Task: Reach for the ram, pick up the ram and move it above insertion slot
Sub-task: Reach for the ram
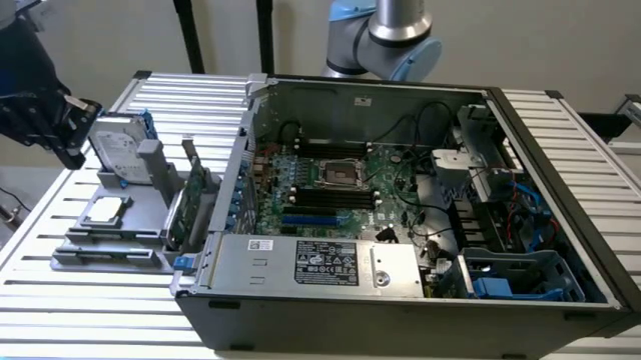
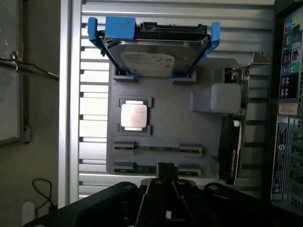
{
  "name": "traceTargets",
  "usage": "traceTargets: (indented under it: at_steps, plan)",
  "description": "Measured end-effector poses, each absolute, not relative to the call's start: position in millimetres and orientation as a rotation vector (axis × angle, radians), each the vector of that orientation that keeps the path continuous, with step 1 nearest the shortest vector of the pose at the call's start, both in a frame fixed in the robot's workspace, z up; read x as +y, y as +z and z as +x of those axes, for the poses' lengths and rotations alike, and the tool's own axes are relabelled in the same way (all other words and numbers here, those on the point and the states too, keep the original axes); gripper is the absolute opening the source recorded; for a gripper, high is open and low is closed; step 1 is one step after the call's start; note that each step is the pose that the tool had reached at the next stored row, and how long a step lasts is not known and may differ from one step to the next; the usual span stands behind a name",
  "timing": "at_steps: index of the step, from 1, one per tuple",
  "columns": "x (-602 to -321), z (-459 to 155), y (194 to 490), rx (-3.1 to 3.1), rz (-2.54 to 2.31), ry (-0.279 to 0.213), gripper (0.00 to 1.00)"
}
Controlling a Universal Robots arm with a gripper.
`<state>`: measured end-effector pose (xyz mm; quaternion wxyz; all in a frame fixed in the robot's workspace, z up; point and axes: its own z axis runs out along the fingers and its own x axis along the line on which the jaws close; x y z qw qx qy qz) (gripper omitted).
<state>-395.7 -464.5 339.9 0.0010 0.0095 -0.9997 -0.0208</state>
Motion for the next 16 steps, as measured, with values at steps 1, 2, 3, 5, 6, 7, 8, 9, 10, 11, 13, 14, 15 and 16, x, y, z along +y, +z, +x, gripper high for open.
traceTargets:
  at_steps: [1,2,3,5,6,7,8,9,10,11,13,14,15,16]
  plan:
    - [-468,-394,339,-3.139,0.03,-0.065,0.11]
    - [-470,-393,339,-3.139,0.03,-0.065,0.11]
    - [-474,-392,338,-3.139,0.03,-0.065,0.11]
    - [-480,-390,337,-3.139,0.03,-0.065,0.11]
    - [-483,-389,336,-3.139,0.03,-0.065,0.11]
    - [-486,-388,335,-3.139,0.03,-0.065,0.11]
    - [-489,-386,335,-3.139,0.03,-0.065,0.11]
    - [-492,-385,334,-3.139,0.03,-0.065,0.11]
    - [-495,-385,334,-3.139,0.03,-0.064,0.11]
    - [-498,-384,333,-3.139,0.03,-0.064,0.11]
    - [-500,-383,333,-3.139,0.03,-0.064,0.11]
    - [-500,-383,332,-3.139,0.03,-0.064,0.11]
    - [-500,-383,332,-3.139,0.03,-0.064,0.11]
    - [-500,-383,332,-3.139,0.032,-0.064,0.11]
